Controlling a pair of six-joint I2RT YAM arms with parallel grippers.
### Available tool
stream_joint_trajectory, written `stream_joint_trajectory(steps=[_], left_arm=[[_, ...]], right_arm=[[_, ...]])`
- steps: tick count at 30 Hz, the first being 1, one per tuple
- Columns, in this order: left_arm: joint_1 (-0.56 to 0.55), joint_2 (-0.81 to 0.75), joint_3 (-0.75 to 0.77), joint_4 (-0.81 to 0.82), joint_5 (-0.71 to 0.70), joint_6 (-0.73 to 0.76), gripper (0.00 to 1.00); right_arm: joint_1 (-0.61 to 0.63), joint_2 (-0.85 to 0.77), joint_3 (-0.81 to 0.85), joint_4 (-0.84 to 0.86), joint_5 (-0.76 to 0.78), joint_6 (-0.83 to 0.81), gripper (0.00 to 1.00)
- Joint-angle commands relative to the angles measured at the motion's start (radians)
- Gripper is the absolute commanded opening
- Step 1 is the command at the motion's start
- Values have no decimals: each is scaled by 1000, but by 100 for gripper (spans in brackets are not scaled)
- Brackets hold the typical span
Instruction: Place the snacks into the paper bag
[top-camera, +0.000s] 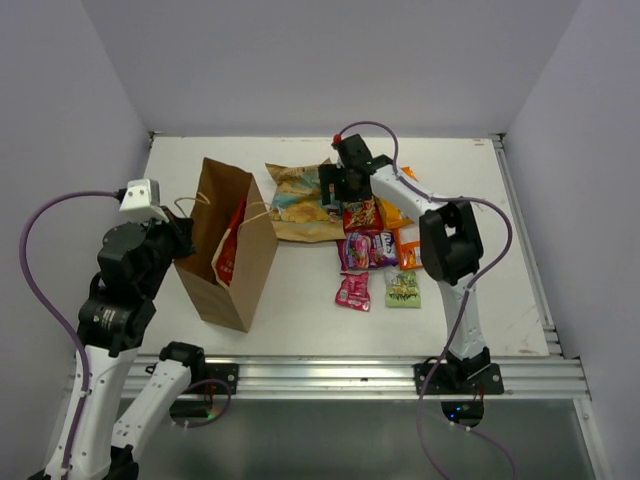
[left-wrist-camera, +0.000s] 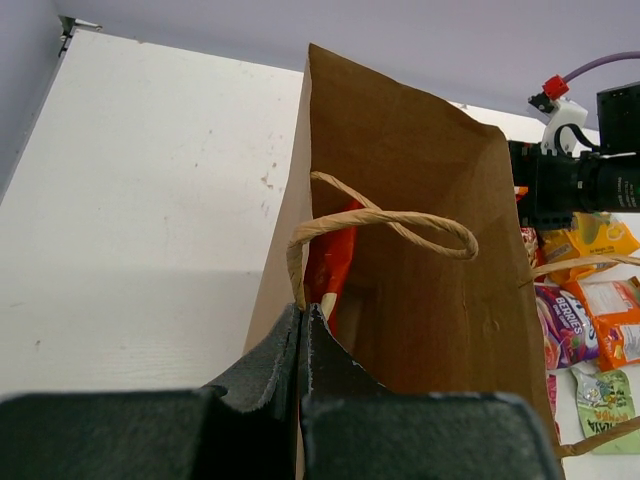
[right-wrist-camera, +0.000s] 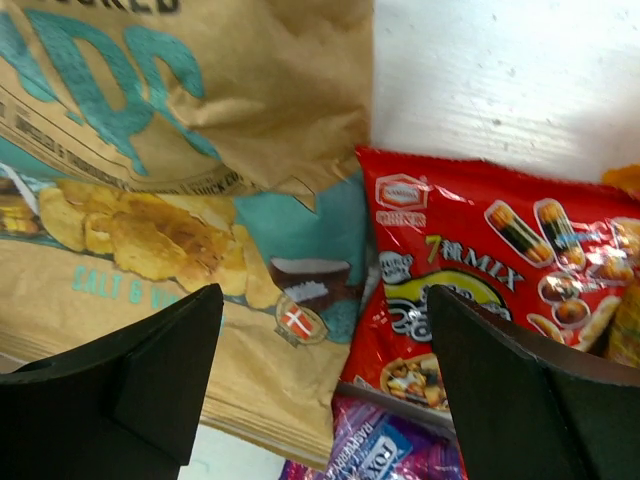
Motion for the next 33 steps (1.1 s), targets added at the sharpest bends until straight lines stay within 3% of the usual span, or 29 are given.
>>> stream_joint_trajectory(steps=[1,10,13,16,20,25,29,33], left_arm=[[-5,16,-18,35,-22,23,0],[-5,13,-9,26,-32,26,0],[-6,11,-3,22,-33,29,0],[-5,8,-6,20,-33,29,0],[-5,2,-6,19,-30,27,0],[-5,-3,-6,14,-24,27,0],[-5,-3,-4,17,-10,24,0],[-5,-6,-6,22,1,23,0]], right_arm=[[0,21,87,61,-95,-21,87],[-4,156,144,57,-131,-12,82],[-3,161,133,56,-120,-16,77],[-4,158,122,51,-114,-30,62],[-4,136,118,34,-117,-56,0],[-3,-6,27,45,-52,-82,0],[22,-214,-33,-7,75,-111,0],[81,-395,80,-117,193,-160,0]])
